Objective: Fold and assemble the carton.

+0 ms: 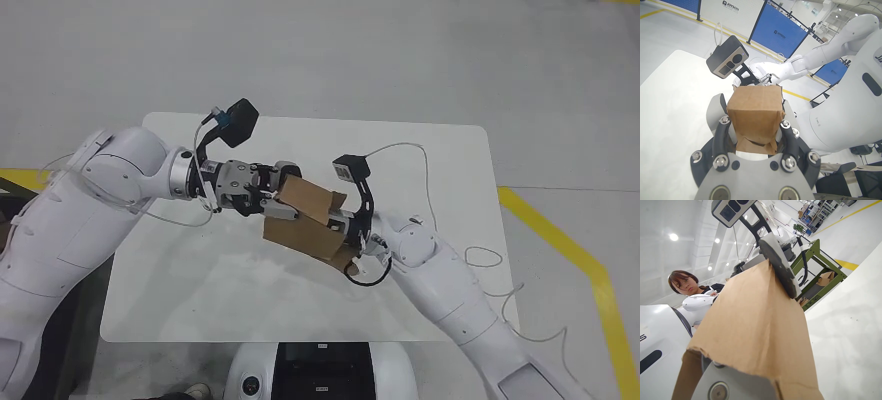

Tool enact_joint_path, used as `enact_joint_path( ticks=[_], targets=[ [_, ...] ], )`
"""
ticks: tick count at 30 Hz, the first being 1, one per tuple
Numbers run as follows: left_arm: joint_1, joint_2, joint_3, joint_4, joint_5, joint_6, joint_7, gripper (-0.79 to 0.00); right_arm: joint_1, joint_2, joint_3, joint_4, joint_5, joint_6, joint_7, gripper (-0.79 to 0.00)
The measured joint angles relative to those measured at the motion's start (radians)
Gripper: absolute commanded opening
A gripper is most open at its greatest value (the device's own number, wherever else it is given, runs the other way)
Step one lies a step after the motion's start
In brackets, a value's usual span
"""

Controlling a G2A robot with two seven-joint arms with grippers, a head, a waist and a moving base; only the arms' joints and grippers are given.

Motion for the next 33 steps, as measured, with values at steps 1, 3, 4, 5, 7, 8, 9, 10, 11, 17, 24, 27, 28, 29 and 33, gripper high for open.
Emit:
enact_joint_path(
  ticks=[1,3,4,5,7,8,9,10,11,17,24,27,28,29,33],
  targets=[
    [0.0,0.0,0.0,-0.001,0.0,0.0,0.0,-0.289,0.002,-0.001,-0.002,0.001,0.0,-0.002,-0.002,-0.785],
    [0.0,0.0,0.0,-0.002,-0.001,-0.002,0.002,-0.262,0.005,-0.003,-0.006,0.005,0.003,-0.007,-0.003,-0.785],
    [0.0,0.0,0.0,-0.002,-0.001,-0.002,0.002,-0.234,0.006,-0.004,-0.007,0.007,0.004,-0.01,-0.003,-0.785],
    [0.0,0.0,-0.001,-0.002,0.0,-0.002,0.002,-0.188,0.006,-0.004,-0.007,0.01,0.006,-0.013,-0.003,-0.785],
    [0.001,0.0,-0.004,0.0,0.0,-0.003,0.003,0.0,0.003,-0.004,-0.003,0.016,0.013,-0.021,-0.003,-0.785],
    [0.001,0.001,-0.006,0.002,-0.001,-0.004,0.004,0.0,0.001,-0.003,-0.001,0.018,0.018,-0.025,-0.003,-0.785],
    [0.003,0.001,-0.009,0.004,-0.004,-0.005,0.005,0.0,-0.003,-0.003,0.002,0.019,0.027,-0.031,-0.002,-0.785],
    [0.004,0.002,-0.011,0.005,-0.006,-0.006,0.006,0.0,-0.005,-0.003,0.003,0.02,0.035,-0.038,0.001,-0.785],
    [0.005,0.003,-0.014,0.006,-0.009,-0.006,0.006,0.0,-0.008,-0.003,0.003,0.02,0.045,-0.046,0.004,-0.785],
    [0.016,0.007,-0.029,0.007,-0.034,-0.004,0.004,0.0,-0.007,-0.01,-0.014,0.048,0.142,-0.102,0.039,-0.785],
    [0.028,0.019,-0.068,0.02,-0.067,0.004,-0.004,0.0,0.034,-0.02,-0.024,0.126,0.184,-0.16,0.075,-0.785],
    [0.043,0.029,-0.074,-0.003,-0.054,0.014,-0.014,0.0,0.056,-0.02,-0.017,0.15,0.159,-0.169,0.091,-0.785],
    [0.048,0.032,-0.073,-0.008,-0.048,0.017,-0.017,0.0,0.063,-0.019,-0.015,0.154,0.15,-0.172,0.097,-0.785],
    [0.053,0.035,-0.071,-0.012,-0.042,0.019,-0.019,0.0,0.069,-0.019,-0.015,0.156,0.141,-0.173,0.102,-0.785],
    [0.06,0.041,-0.046,-0.025,-0.024,0.022,-0.022,0.0,0.094,-0.018,-0.016,0.158,0.09,-0.169,0.108,-0.785]
  ],
)
